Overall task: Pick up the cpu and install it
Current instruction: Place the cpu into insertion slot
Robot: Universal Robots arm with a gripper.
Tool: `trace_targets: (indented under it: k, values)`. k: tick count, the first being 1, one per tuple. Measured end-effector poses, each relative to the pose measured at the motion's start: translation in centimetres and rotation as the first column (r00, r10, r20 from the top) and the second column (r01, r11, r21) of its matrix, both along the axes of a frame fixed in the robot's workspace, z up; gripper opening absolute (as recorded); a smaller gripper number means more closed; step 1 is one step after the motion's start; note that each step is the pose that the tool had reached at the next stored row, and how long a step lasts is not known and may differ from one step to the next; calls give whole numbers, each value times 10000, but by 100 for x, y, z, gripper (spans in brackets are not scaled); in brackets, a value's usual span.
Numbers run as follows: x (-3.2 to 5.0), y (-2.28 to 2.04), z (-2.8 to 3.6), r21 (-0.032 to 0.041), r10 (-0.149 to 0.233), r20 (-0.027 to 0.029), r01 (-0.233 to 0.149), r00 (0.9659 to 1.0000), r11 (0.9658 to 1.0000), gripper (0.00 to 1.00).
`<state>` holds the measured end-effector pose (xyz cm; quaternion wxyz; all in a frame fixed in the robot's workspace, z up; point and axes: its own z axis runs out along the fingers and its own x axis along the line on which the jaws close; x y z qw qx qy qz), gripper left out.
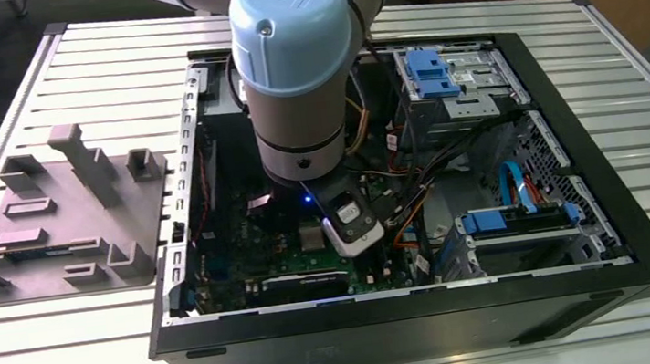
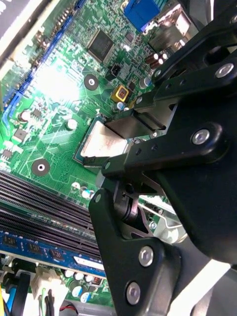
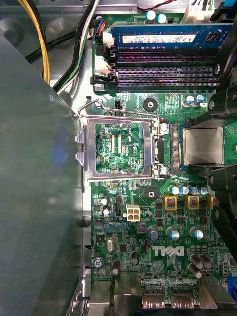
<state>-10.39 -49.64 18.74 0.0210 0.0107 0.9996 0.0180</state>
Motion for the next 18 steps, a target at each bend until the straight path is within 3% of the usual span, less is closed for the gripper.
trace_targets:
  k: [13, 18]
  values:
    - [0, 0, 0, -5, 0, -3, 0, 10000, 10000, 40]
    - [3, 3, 53, 25, 0, 1, 0, 10000, 10000, 40]
